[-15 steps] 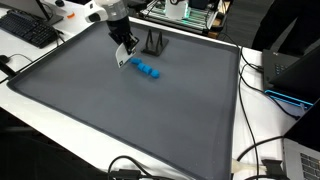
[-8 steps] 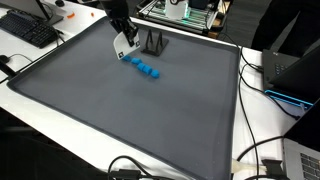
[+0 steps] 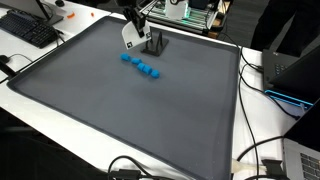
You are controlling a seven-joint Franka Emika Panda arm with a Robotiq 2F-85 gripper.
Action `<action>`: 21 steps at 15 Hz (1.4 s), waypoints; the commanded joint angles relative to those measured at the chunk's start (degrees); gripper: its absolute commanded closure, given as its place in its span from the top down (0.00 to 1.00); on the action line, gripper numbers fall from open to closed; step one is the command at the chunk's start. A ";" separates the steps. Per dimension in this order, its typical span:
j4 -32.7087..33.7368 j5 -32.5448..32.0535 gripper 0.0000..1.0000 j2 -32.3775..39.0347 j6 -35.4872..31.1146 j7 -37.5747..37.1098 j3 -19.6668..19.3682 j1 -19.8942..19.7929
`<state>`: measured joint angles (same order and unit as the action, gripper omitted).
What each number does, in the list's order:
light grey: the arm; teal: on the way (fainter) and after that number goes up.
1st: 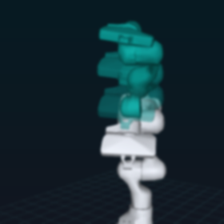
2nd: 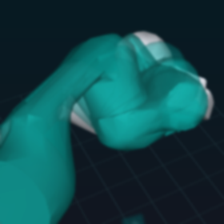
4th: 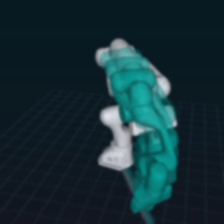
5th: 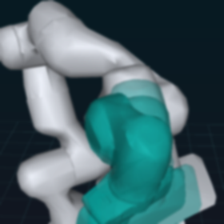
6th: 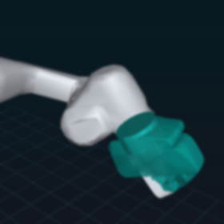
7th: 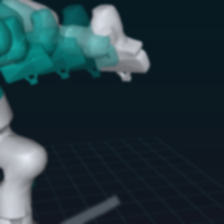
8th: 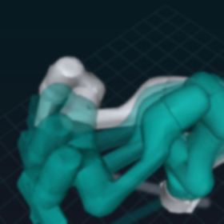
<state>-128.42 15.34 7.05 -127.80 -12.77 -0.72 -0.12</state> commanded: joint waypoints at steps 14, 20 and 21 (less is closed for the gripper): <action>-15.98 9.48 0.01 -7.80 -9.47 -24.11 2.49 1.85; -17.84 12.92 0.01 -6.36 -15.48 -28.68 2.94 2.24; -18.08 13.01 0.01 -6.03 -16.23 -29.53 3.00 2.30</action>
<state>-144.85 26.36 0.64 -140.91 -40.02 1.92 1.68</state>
